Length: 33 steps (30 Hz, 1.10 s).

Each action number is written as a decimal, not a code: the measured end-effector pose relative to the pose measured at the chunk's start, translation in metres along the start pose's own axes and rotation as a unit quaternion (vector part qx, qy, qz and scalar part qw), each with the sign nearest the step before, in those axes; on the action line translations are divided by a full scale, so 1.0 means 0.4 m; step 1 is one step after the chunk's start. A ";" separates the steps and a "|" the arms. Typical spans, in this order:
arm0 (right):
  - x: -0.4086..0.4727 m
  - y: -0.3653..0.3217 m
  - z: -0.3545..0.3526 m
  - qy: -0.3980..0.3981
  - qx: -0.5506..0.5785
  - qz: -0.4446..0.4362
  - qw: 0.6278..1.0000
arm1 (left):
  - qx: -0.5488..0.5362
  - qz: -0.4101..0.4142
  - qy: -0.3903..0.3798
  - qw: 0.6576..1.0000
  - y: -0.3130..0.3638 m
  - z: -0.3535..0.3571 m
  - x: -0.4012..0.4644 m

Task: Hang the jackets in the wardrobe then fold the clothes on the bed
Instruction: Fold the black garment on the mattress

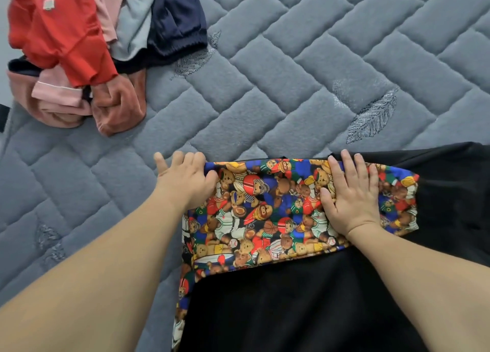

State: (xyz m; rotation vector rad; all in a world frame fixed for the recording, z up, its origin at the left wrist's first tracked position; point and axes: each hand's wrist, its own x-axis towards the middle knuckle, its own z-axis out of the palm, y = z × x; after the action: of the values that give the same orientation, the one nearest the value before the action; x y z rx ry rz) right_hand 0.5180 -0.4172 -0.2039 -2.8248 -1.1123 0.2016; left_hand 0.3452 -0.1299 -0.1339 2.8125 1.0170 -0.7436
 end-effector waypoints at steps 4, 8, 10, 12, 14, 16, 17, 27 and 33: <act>0.000 0.001 0.003 -0.001 -0.004 0.002 1.000 | 0.058 -0.009 0.070 0.996 -0.010 -0.018 -0.002; -0.001 0.000 0.003 0.002 -0.004 0.003 1.000 | 0.069 -0.054 0.043 0.995 0.029 -0.009 -0.009; -0.002 0.000 0.007 0.002 -0.009 0.003 1.000 | 0.060 -0.087 0.031 0.994 0.035 0.007 -0.008; 0.001 0.000 0.010 0.004 -0.011 0.003 1.000 | 0.049 -0.110 0.067 0.990 0.051 0.022 0.000; 0.002 0.002 0.011 0.001 -0.012 0.001 1.000 | 0.017 -0.097 0.109 0.989 0.099 0.035 -0.002; -0.001 0.002 0.010 0.001 -0.011 0.001 1.000 | -0.042 -0.047 0.124 0.990 0.153 0.060 -0.018; -0.002 0.002 0.010 0.004 -0.011 0.001 1.000 | -0.067 -0.030 0.107 0.992 0.169 0.076 -0.026; 0.003 0.010 0.016 0.011 -0.001 -0.006 1.000 | -0.089 -0.066 0.063 0.992 0.129 0.146 -0.015; 0.001 0.012 0.019 0.003 0.000 -0.010 1.000 | -0.139 -0.081 0.069 0.985 0.270 0.098 -0.055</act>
State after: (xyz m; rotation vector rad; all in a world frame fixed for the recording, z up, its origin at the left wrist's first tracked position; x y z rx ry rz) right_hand 0.5204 -0.4202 -0.2123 -2.8110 -1.1374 0.1909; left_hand 0.3804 -0.2355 -0.1696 2.5929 1.2733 -0.3841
